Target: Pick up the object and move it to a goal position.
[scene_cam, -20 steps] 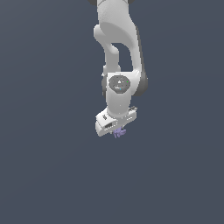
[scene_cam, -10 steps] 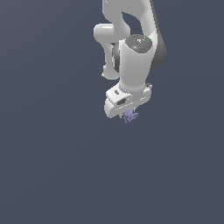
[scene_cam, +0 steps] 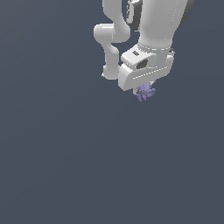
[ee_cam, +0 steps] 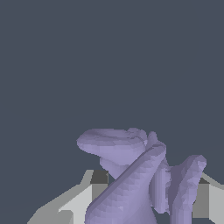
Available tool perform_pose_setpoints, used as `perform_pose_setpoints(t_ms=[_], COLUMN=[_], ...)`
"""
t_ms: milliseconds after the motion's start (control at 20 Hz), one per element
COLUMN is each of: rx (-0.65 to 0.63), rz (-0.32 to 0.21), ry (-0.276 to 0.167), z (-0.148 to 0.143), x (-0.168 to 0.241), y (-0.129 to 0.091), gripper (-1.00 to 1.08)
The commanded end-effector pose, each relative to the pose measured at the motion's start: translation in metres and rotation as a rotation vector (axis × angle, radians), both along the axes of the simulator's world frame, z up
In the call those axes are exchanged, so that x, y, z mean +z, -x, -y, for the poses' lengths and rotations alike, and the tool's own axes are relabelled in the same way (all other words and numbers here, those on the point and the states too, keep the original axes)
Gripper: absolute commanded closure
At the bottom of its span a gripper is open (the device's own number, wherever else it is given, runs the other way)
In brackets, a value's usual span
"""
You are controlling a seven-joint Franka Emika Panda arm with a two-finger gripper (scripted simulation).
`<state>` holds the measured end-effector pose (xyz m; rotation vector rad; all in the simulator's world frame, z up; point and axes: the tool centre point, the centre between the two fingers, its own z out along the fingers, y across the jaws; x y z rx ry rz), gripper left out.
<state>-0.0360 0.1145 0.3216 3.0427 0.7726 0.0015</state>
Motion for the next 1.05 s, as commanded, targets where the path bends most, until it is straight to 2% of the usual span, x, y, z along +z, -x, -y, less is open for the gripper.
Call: perform_pose_setpoints(t_ms=[0,500,1000], rx=[0.000,0.000,-0.001], rz=[-0.001,-0.001,-0.002], ry=[0.000,-0.001,-0.002], z=[-0.011,-0.044,-0.053], x=[0.027,0.104,0.126], y=[0.006,0.020,0.021], gripper=[1.08,1.08,1.08])
